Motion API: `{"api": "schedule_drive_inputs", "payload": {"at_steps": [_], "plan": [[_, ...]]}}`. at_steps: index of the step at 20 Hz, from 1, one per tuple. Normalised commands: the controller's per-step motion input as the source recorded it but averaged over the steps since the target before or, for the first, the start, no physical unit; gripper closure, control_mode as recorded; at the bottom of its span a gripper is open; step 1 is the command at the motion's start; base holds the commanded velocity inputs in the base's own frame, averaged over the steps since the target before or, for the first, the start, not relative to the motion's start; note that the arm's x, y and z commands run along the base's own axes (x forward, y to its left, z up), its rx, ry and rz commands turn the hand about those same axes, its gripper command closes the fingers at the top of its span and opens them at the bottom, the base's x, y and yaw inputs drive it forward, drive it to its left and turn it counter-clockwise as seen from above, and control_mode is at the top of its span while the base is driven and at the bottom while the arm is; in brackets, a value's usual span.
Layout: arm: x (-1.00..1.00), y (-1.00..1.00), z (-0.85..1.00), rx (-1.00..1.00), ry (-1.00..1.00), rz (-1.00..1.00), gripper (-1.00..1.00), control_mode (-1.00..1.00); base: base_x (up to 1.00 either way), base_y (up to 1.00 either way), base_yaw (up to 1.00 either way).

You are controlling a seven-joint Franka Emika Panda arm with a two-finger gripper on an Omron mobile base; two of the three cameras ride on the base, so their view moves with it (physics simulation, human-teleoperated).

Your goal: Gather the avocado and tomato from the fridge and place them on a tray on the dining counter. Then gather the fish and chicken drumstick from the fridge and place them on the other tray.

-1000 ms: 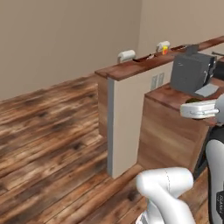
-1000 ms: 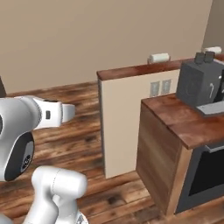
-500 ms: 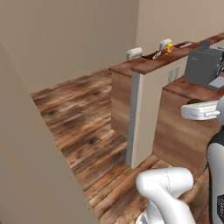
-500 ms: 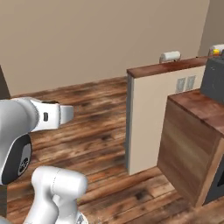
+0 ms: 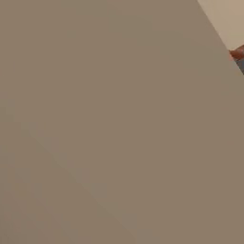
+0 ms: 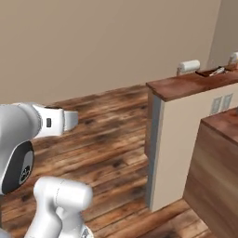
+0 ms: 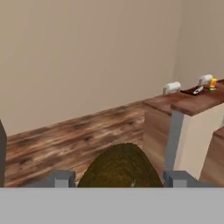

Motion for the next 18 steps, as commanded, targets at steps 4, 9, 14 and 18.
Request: {"api": "schedule_drive_inputs", "payload": {"at_steps": [4, 9, 14, 18], "plan": [[0.00, 0.00, 0.00, 0.00, 0.00, 0.00, 1.00, 1.00, 1.00, 1.00, -0.22], [0.00, 0.00, 0.00, 0.00, 0.00, 0.00, 1.00, 1.00, 1.00, 0.98, -0.21], [0.00, 0.00, 0.00, 0.00, 0.00, 0.00, 1.00, 1.00, 1.00, 0.95, -0.20], [0.00, 0.00, 0.00, 0.00, 0.00, 0.00, 1.00, 1.00, 1.00, 0.94, -0.22]]}}
